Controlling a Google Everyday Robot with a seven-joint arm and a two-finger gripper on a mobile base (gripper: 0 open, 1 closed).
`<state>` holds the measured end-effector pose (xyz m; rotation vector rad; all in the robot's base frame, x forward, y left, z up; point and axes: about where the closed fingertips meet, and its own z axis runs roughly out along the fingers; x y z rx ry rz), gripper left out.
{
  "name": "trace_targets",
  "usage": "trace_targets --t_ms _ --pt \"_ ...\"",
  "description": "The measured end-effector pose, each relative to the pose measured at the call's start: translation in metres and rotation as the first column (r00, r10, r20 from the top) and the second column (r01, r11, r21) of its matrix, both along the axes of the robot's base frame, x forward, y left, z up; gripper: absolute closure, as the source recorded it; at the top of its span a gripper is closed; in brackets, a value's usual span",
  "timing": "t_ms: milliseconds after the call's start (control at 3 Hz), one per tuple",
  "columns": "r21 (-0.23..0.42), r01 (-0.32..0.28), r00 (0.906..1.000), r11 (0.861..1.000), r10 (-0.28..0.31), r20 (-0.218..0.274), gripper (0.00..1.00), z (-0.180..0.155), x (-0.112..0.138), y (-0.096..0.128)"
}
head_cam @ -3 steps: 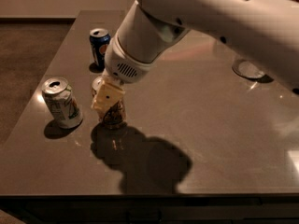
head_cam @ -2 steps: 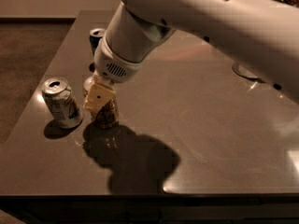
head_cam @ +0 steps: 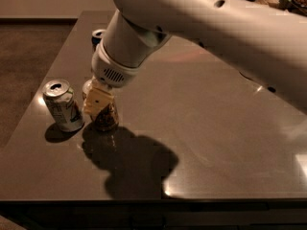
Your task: Move orange can near 7up can
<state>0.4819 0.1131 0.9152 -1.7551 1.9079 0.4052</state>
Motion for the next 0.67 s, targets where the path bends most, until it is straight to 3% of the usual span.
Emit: trace_targets --t_ms 333,667 --pt "-0.001 -0.001 1.0000 1.000 0.001 0.004 0.04 0.0023 -0.0013 0.0001" --pt "-0.001 -0.002 1.0000 1.000 0.002 0.007 0.00 0.0035 -0.0022 0.0004"
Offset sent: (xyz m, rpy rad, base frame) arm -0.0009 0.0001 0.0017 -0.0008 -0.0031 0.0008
